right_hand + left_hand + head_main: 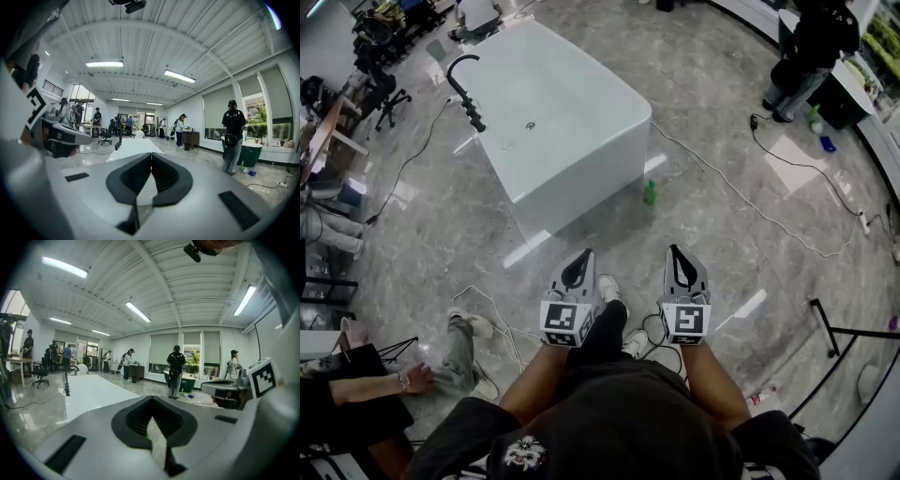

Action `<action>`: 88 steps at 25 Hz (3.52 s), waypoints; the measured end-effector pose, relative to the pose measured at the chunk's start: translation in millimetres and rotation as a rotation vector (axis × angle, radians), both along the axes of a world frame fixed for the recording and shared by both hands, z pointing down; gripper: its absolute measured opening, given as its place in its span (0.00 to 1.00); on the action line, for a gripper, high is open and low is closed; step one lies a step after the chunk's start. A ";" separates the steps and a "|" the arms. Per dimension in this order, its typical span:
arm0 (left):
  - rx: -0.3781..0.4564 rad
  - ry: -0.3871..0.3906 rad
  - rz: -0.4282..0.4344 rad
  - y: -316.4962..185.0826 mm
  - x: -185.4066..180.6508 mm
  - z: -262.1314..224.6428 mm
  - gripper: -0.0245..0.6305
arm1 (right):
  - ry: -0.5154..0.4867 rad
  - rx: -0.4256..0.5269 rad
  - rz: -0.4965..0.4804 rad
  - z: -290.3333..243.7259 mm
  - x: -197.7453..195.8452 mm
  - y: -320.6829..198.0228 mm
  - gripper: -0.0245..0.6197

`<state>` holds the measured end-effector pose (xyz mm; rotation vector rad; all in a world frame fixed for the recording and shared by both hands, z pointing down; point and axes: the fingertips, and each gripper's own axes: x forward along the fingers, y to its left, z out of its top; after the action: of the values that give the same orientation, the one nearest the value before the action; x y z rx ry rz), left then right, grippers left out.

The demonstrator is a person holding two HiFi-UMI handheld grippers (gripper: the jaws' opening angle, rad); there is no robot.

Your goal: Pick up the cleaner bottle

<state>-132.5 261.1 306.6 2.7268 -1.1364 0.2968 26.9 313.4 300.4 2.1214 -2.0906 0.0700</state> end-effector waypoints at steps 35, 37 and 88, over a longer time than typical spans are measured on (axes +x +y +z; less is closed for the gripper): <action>-0.137 0.022 -0.253 -350.0 135.8 152.2 0.05 | -0.022 -0.179 -0.219 162.1 128.5 -370.5 0.07; -0.133 0.019 -0.314 -355.5 139.3 164.3 0.05 | -0.018 -0.177 -0.249 178.8 140.5 -378.5 0.07; -0.003 0.018 -0.326 -395.7 186.3 664.0 0.05 | -0.043 -0.362 -0.240 859.4 223.3 -468.9 0.48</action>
<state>53.9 -134.7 970.5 2.4791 -1.5433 0.2257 250.2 -155.4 1159.8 1.6667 -2.1447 0.4318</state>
